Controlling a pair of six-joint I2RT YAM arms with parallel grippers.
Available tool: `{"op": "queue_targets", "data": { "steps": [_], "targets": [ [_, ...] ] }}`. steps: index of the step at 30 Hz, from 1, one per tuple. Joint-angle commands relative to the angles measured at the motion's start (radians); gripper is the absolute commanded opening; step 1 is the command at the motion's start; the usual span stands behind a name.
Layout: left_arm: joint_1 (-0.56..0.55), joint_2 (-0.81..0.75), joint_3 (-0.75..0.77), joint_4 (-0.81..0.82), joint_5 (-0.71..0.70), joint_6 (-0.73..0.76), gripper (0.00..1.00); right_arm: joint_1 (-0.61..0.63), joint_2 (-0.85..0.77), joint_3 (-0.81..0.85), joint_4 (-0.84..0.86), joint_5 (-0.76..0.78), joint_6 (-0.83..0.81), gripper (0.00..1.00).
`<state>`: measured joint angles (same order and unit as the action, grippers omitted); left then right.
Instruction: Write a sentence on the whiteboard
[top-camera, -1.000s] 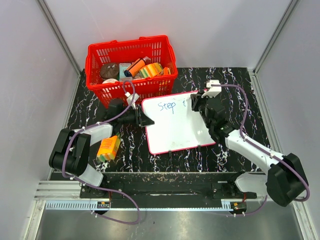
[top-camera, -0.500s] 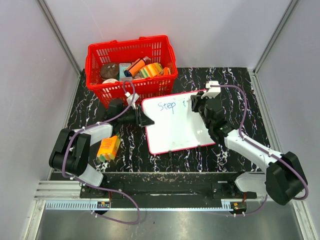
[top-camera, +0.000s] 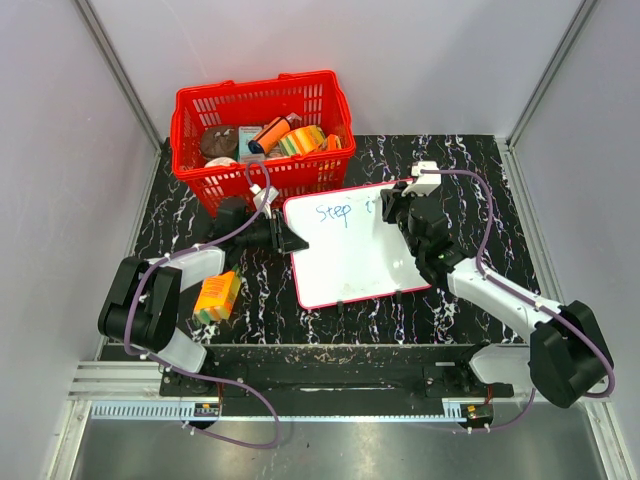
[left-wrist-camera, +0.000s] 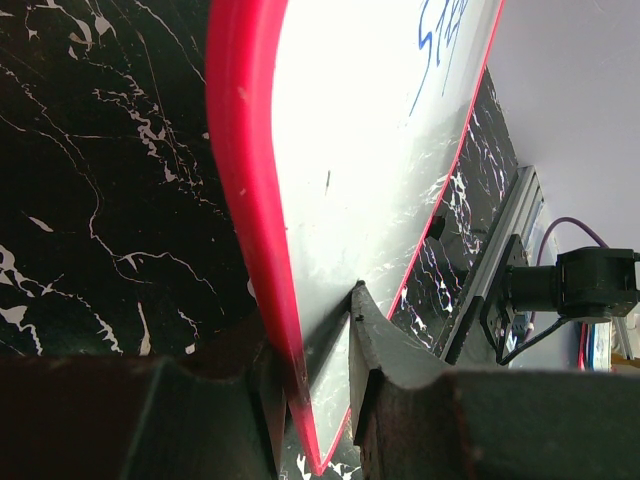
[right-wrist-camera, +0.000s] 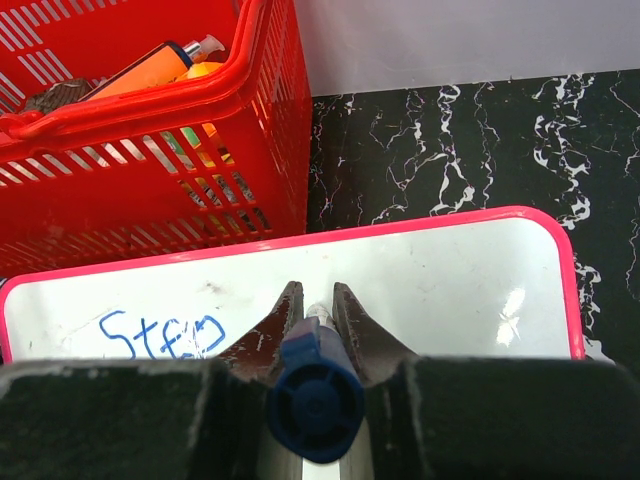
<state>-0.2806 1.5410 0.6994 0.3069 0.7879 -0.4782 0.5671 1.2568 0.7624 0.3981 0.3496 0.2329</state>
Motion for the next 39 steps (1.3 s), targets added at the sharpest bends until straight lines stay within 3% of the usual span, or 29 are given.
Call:
{"op": "queue_targets", "data": {
  "steps": [1,28,39],
  "targets": [
    [-0.028,0.039,-0.011,-0.081,-0.176,0.170,0.00,-0.010,-0.002,0.011,0.016,0.009,0.009,0.00],
    [-0.028,0.039,-0.009,-0.083,-0.179,0.170,0.00,-0.012,-0.086,-0.109,-0.035,-0.046,0.049,0.00],
    [-0.031,0.039,-0.009,-0.083,-0.179,0.171,0.00,-0.010,-0.047,-0.035,-0.028,-0.017,0.033,0.00]
  ]
}}
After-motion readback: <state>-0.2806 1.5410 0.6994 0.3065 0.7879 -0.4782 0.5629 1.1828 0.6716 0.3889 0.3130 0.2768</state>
